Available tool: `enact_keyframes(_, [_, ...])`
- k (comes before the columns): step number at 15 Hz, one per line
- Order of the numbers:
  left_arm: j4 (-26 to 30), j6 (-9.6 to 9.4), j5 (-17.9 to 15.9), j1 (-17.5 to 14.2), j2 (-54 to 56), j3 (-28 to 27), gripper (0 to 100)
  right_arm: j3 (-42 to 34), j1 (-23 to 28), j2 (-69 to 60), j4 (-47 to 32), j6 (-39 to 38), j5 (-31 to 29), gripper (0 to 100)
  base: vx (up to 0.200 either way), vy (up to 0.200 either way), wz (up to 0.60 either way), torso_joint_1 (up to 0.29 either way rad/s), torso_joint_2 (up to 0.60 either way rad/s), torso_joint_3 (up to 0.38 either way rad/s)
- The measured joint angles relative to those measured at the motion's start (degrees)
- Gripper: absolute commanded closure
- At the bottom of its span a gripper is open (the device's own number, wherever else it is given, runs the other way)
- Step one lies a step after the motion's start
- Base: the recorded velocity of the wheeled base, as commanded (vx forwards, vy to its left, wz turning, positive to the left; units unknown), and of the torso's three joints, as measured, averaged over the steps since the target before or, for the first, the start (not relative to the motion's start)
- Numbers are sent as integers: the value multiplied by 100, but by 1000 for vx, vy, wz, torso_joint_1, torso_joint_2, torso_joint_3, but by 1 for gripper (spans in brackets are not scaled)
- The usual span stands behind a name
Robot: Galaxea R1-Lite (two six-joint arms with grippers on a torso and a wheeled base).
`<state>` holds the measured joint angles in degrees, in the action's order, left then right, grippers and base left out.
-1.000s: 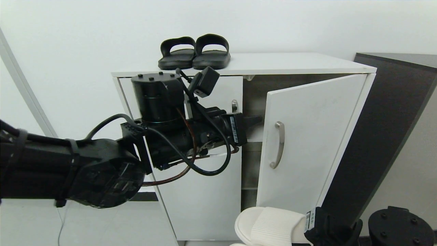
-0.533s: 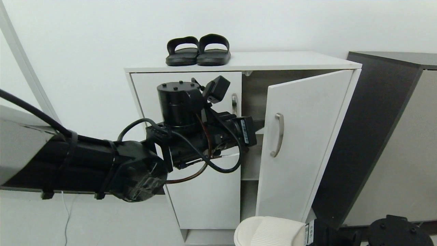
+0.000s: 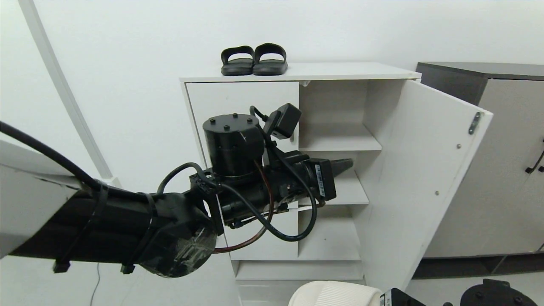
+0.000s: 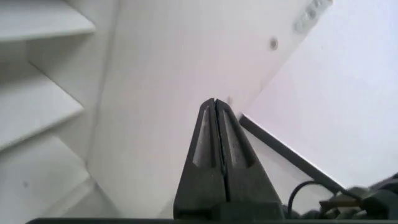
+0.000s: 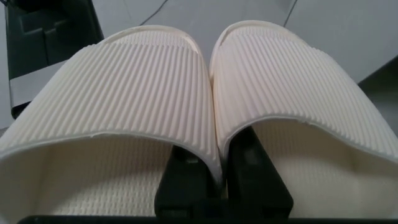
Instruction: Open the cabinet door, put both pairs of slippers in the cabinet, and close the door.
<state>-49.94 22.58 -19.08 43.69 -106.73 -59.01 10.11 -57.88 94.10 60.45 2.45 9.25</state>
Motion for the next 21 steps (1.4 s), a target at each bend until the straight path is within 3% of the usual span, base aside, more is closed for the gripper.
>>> enact_keyframes(4, [-66,-35,371,-485,266,235,100,369,511,129,0,-51,-305,100,0,0,0,0,0,0])
enact_keyframes(7, [24,-195,646,-855,905,751,100,926,929,488,0,-283,-1431,100,0,0,0,0,0,0])
enact_keyframes(12, [629,-939,1687,-1553,2804,2253,100,1659,1078,1135,-2,-571,-2376,100,0,0,0,0,0,0])
enact_keyframes(15, [1429,-1231,2521,-1890,4055,2970,100,1829,1152,1346,4,-614,-2647,100,0,0,0,0,0,0])
enact_keyframes(18, [2519,-1301,3401,-2109,5405,3433,100,2026,1191,1488,0,-709,-2860,100,0,0,0,0,0,0])
enact_keyframes(21, [3490,-1420,4025,-2408,6668,3873,100,2060,1202,1574,0,-709,-2871,100,0,0,0,0,0,0])
